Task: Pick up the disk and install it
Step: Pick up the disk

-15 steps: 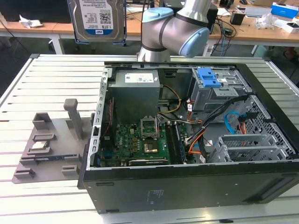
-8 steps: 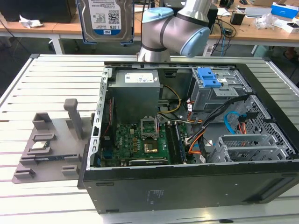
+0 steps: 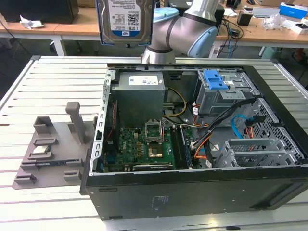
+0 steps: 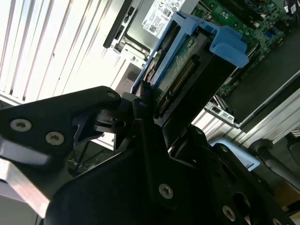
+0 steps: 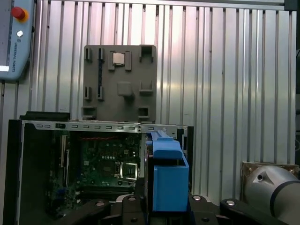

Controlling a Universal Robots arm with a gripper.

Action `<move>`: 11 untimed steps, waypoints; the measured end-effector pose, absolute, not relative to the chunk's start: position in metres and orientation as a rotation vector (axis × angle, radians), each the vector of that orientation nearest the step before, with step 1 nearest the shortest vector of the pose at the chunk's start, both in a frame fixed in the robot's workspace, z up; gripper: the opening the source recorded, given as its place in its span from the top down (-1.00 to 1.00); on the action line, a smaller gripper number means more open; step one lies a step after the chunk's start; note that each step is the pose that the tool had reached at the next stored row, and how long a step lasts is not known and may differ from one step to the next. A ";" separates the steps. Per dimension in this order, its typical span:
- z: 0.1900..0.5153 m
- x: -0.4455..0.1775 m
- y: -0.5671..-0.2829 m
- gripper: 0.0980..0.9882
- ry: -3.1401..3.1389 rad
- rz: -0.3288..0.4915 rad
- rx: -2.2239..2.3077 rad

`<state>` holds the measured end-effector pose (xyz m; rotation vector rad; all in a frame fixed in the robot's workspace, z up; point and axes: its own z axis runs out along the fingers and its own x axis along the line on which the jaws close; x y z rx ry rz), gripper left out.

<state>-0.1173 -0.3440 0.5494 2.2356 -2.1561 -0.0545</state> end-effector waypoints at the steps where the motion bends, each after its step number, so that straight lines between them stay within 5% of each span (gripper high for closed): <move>1: 0.549 -0.115 -0.344 0.40 -2.156 -0.055 2.236; 11: 0.549 -0.082 -0.344 0.40 -2.156 -0.055 2.236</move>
